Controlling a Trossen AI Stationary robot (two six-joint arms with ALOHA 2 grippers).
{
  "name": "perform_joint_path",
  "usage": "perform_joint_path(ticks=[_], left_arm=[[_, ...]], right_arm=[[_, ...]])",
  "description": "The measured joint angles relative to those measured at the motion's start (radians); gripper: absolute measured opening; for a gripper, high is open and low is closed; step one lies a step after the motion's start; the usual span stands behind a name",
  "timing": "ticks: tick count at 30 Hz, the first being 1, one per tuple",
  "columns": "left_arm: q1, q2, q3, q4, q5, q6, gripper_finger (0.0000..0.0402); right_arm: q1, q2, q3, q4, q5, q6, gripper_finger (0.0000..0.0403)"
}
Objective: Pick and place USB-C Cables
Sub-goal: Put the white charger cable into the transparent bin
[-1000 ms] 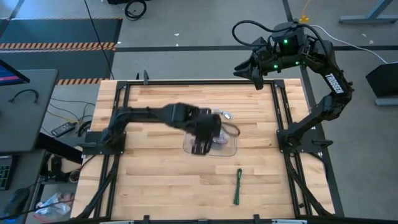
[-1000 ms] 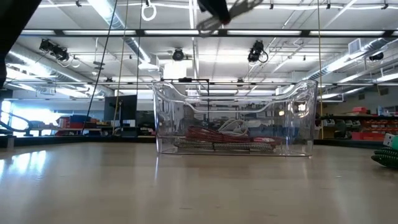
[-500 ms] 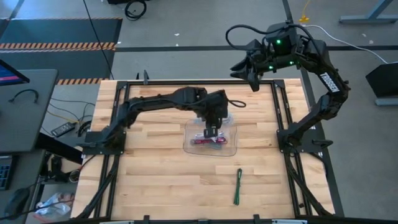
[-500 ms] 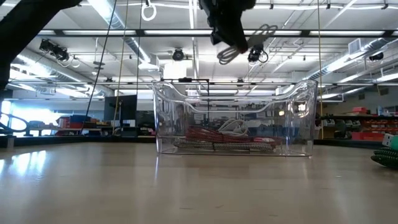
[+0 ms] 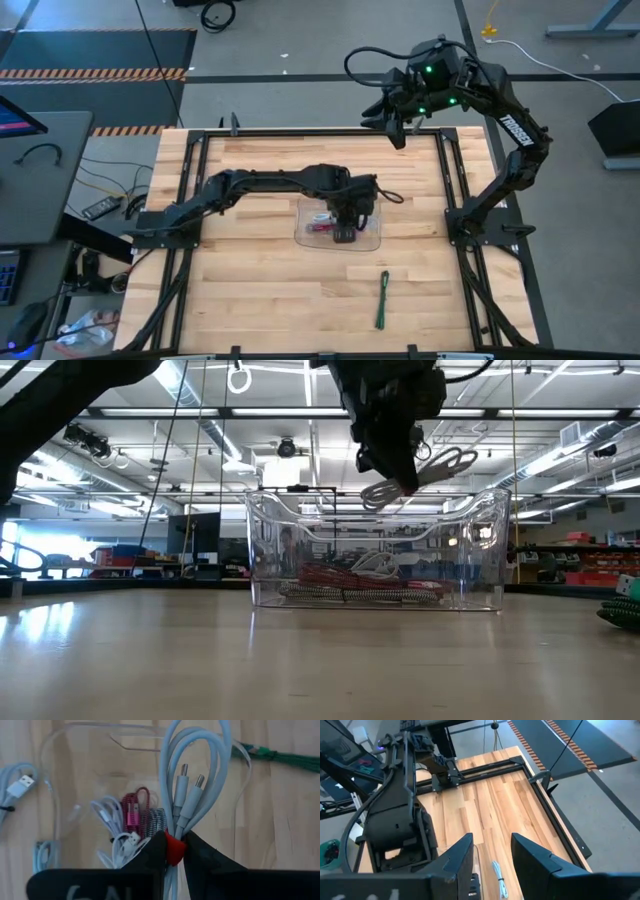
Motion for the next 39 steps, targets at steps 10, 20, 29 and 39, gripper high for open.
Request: perform_joint_path(ticks=[10, 20, 29, 39], left_arm=[[-0.021, 0.01, 0.0, -0.052, 0.004, -0.142, 0.0046], [-0.07, 0.017, -0.001, -0.114, 0.028, 0.002, 0.0046], [-0.04, 0.032, 0.0, -0.087, 0.027, -0.011, 0.0046], [-0.031, 0.097, -0.002, -0.079, 0.046, -0.008, 0.0046]], right_arm=[[0.0, 0.001, 0.0, -0.002, 0.001, 0.03, 0.0138], [0.0, 0.001, 0.0, -0.005, 0.003, 0.026, 0.0138], [0.0, 0.001, 0.0, -0.023, 0.003, 0.025, 0.0138], [0.0, 0.001, 0.0, -0.035, 0.003, 0.024, 0.0138]])
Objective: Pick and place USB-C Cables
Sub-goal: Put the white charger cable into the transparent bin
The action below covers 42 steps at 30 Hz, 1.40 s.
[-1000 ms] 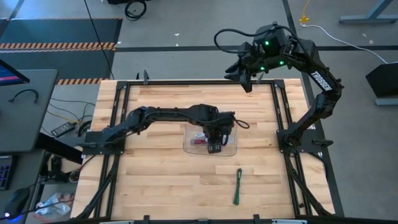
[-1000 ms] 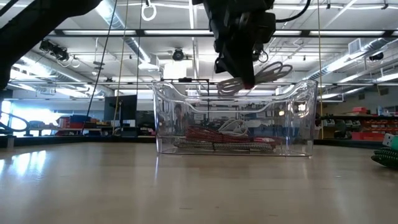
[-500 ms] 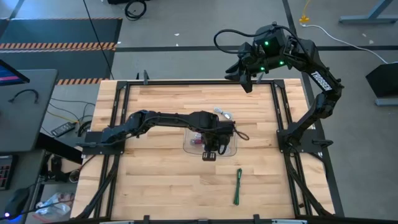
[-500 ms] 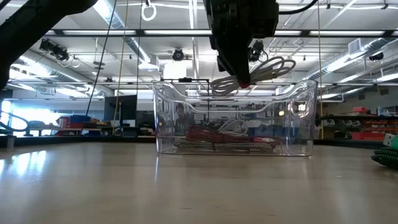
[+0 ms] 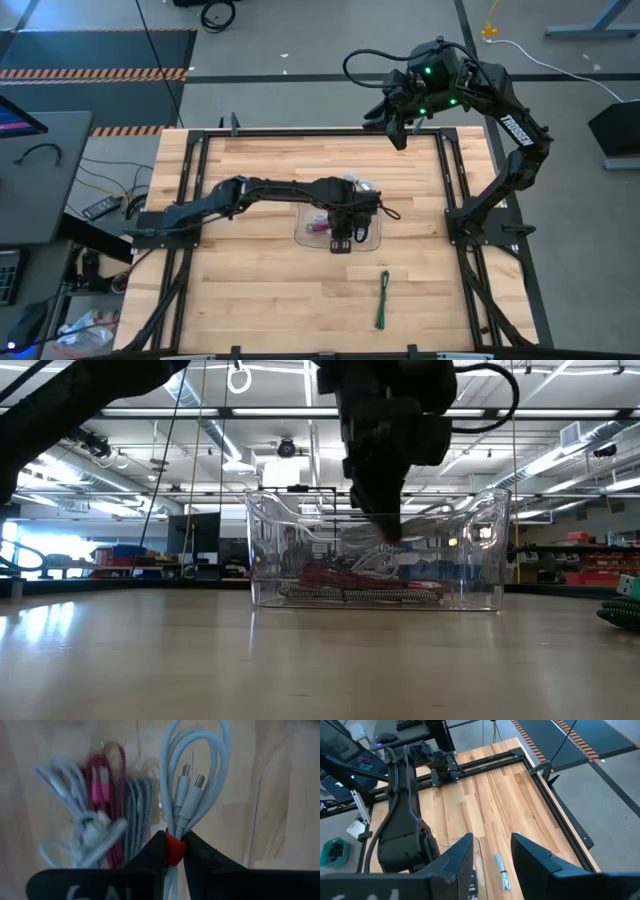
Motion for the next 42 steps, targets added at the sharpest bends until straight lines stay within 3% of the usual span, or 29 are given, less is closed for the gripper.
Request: perform_joint_path(ticks=[34, 42], left_arm=[[0.001, 0.099, 0.001, 0.069, 0.001, -0.005, 0.0046], [0.001, 0.099, 0.001, 0.075, 0.0, 0.0, 0.0083]], right_arm=[[0.0, 0.0, 0.0, 0.0, -0.002, -0.008, 0.0138], [0.0, 0.0, 0.0, -0.001, -0.002, -0.025, 0.0138]])
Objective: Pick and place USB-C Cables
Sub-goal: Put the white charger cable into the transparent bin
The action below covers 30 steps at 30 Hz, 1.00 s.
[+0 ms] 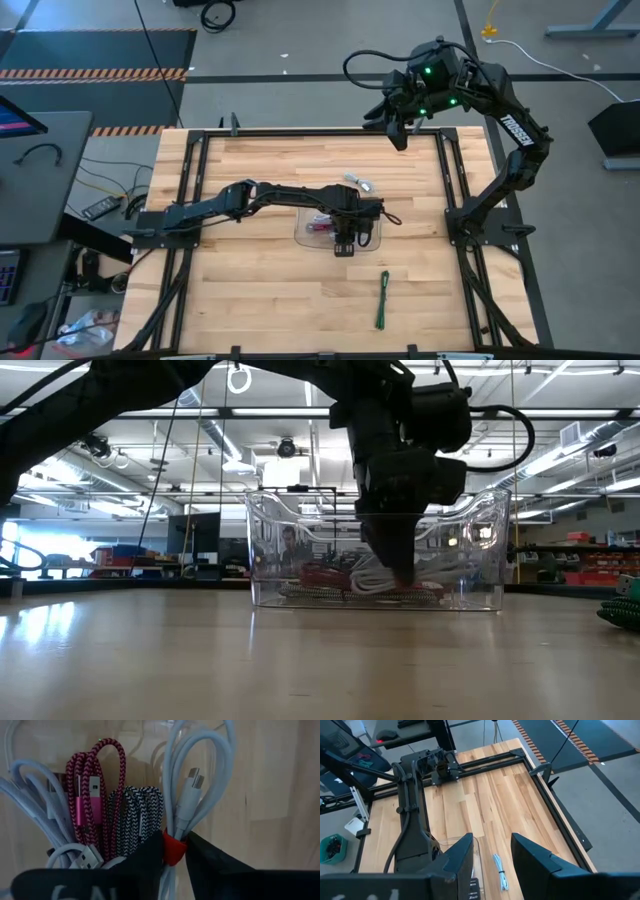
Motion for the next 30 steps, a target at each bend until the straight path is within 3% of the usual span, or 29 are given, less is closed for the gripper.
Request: perform_joint_path(ticks=[22, 30], left_arm=[[-0.001, 0.0, 0.0, 0.034, 0.0, 0.035, 0.0096], [-0.001, -0.002, 0.0, 0.036, 0.0, 0.035, 0.0147]], right_arm=[[0.0, 0.0, 0.0, -0.018, -0.007, -0.025, 0.0138], [0.001, 0.0, 0.0, -0.03, -0.017, -0.031, 0.0138]])
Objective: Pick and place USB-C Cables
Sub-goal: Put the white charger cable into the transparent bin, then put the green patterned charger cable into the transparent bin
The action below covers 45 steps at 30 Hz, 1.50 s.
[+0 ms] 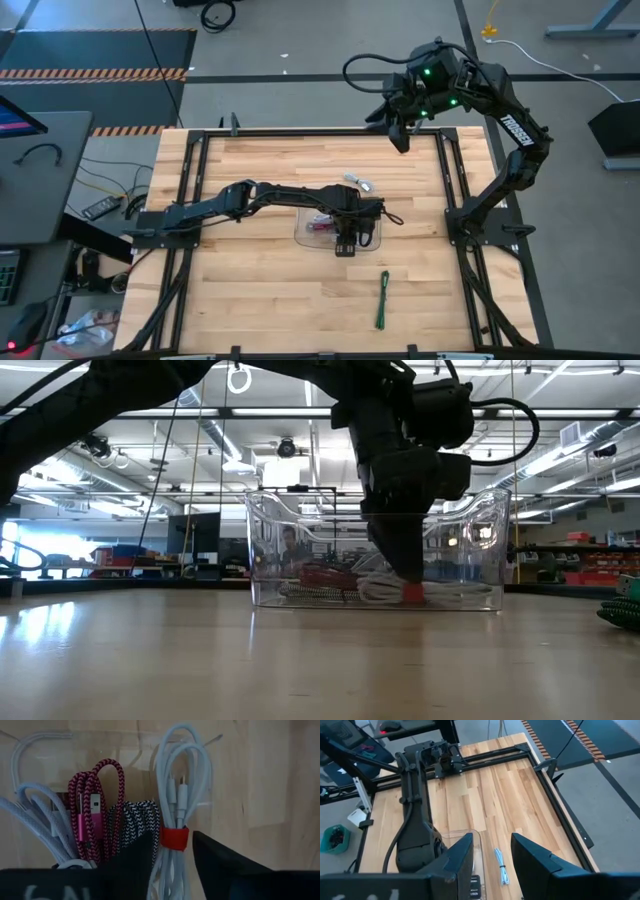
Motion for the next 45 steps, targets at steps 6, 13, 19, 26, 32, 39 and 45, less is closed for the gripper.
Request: perform_joint_path(ticks=[6, 13, 19, 26, 32, 39, 45], left_arm=[[0.0, 0.0, 0.004, 0.006, -0.003, -0.003, 0.0194], [0.006, -0.051, 0.06, -0.006, -0.005, -0.008, 0.0193], [0.028, -0.189, 0.061, -0.017, -0.084, -0.024, 0.0184], [0.042, -0.369, 0.061, -0.017, -0.293, -0.061, 0.0183], [0.04, -0.514, 0.061, -0.067, -0.394, -0.066, 0.0183], [0.036, -0.681, 0.061, -0.145, -0.407, -0.082, 0.0183], [0.035, -0.82, 0.061, -0.208, -0.482, -0.006, 0.0183]], right_arm=[[0.0, 0.0, 0.0, -0.013, -0.013, -0.013, 0.0138], [0.0, 0.0, 0.0, -0.013, -0.012, -0.03, 0.0138], [-0.003, 0.0, 0.0, -0.015, -0.006, -0.049, 0.0138], [-0.038, 0.0, 0.0, -0.089, 0.023, -0.045, 0.0138], [-0.049, 0.0, 0.0, -0.272, 0.024, 0.036, 0.0138], [0.062, -0.026, -0.077, -0.266, -0.088, 0.21, 0.0138], [0.256, -0.025, -0.172, -0.264, -0.077, 0.482, 0.0138]])
